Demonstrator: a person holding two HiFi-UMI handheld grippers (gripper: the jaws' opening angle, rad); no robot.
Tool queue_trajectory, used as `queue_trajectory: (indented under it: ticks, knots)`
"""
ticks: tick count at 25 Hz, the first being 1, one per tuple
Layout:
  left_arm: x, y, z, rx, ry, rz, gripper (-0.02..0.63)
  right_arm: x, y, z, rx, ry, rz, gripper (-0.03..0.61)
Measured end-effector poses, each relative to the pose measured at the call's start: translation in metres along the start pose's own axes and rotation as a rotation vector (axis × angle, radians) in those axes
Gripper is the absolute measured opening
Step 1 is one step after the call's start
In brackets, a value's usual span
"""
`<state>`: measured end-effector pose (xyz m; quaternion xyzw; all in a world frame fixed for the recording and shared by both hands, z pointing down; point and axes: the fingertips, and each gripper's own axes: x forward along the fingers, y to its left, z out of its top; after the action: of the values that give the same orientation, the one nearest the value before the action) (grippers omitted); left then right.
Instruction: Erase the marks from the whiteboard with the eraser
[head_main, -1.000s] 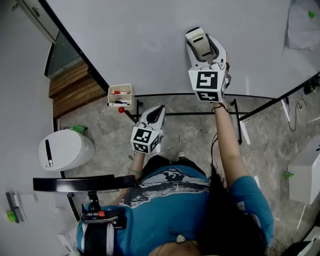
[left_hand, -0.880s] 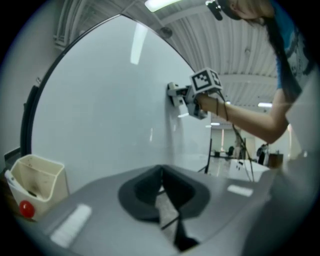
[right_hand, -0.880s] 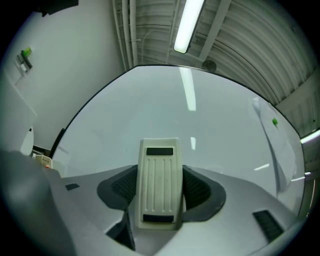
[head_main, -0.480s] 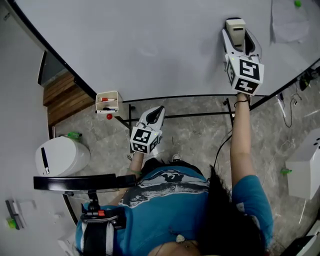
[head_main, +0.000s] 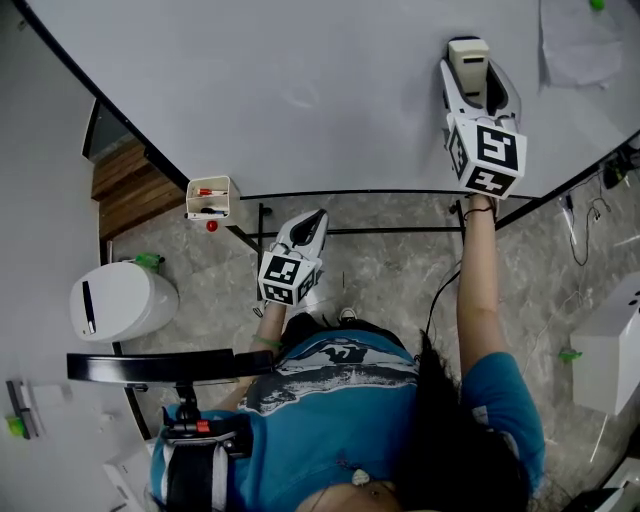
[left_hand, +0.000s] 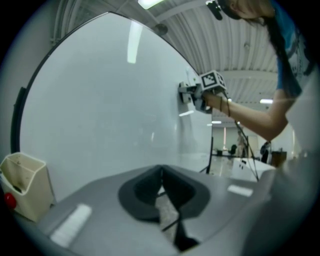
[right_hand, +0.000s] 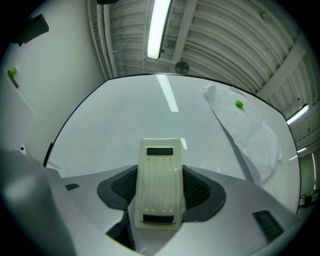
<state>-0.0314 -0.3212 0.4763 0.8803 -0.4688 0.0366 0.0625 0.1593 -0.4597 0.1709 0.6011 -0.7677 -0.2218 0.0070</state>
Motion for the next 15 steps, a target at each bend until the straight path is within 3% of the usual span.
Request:
queue_trajectory:
  ticks: [7, 15]
  knots:
    - [0.0, -0.019, -0.006, -0.009, 0.009, 0.049, 0.006, -0.022, 0.037, -0.018, 0.047, -0.001, 0.127, 0.262]
    - [-0.013, -0.037, -0.03, -0.044, 0.048, 0.115, 0.006, -0.042, 0.104, -0.064, 0.082, 0.062, 0.304, 0.262]
